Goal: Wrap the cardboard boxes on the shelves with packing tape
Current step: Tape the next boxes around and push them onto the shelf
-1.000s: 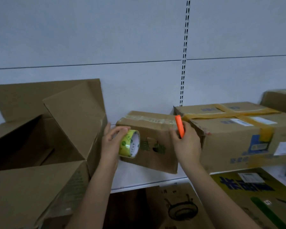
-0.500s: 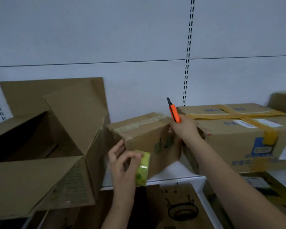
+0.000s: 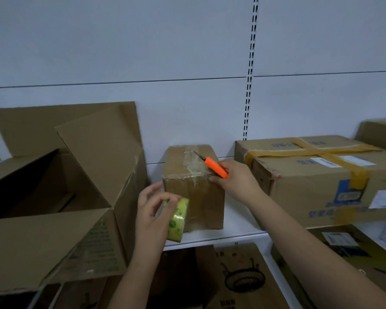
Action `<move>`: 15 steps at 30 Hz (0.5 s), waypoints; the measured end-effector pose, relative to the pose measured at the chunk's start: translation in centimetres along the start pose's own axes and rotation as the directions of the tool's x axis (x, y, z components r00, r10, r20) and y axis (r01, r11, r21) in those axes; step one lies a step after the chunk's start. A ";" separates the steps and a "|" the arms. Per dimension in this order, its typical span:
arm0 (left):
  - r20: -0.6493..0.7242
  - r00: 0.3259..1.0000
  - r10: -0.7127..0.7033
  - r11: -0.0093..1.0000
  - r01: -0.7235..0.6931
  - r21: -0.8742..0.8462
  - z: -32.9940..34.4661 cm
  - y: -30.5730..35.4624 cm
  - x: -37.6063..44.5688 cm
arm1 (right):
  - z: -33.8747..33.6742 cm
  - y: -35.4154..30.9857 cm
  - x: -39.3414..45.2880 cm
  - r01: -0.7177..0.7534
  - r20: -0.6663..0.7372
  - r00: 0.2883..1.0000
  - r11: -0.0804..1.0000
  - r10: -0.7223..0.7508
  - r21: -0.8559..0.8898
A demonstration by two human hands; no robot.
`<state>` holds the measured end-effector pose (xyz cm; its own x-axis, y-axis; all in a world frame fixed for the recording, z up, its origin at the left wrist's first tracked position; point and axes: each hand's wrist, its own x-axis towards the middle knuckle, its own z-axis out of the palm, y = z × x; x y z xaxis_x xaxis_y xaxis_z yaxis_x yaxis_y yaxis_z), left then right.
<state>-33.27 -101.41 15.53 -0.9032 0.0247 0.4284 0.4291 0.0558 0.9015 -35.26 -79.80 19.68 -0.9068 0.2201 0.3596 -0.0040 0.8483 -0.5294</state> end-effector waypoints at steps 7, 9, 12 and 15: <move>0.165 0.984 -0.070 0.997 0.074 -0.014 1.0 3.1 1.6 | -1.6 -3.2 -5.0 0.026 -0.002 0.999 0.797 -0.032 0.603; 0.253 0.964 -0.082 0.991 0.106 -0.081 1.5 3.9 2.2 | -1.3 -4.2 -5.6 0.050 0.039 0.995 0.782 -0.094 0.621; 0.329 0.927 -0.180 0.968 0.226 -0.106 2.2 4.2 3.3 | -1.0 -4.8 -5.7 0.034 -0.052 0.999 0.764 0.000 0.644; 0.365 0.881 -0.302 0.929 0.358 -0.096 2.3 4.3 3.9 | -0.9 -4.6 -5.8 0.013 -0.191 0.973 0.798 0.128 0.603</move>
<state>-34.96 -98.79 20.93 -0.9256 0.3693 0.0827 0.0751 -0.0351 0.9966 -29.63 -84.54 20.72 -0.8025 0.4150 0.4287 -0.2690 0.3897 -0.8808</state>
